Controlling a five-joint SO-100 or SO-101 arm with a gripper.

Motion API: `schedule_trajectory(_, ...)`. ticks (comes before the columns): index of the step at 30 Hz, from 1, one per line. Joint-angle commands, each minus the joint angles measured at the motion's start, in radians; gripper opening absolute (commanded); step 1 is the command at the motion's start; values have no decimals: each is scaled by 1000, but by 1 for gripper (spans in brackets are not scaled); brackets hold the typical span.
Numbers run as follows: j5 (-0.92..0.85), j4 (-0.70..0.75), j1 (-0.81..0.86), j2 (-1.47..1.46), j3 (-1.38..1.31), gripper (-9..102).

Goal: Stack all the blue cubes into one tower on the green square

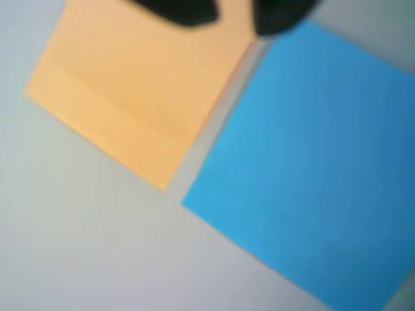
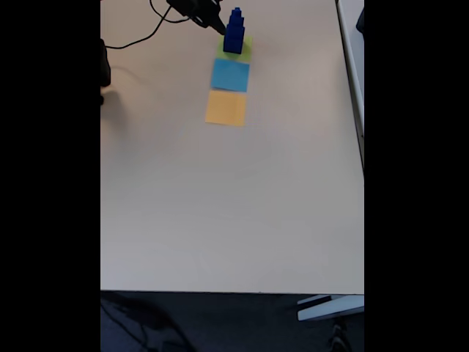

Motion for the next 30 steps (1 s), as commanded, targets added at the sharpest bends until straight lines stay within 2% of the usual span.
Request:
schedule_trajectory(1,146,138,-20,-54,-181,0)
schedule_trajectory(6,227,272,-61,-169,-376,0)
schedule_trajectory(12,446,423,-143,-324,-632,0)
schedule_trajectory(15,540,443,-166,-356,-667,0)
schedule_trajectory(30,727,503,-252,-515,-808,0)
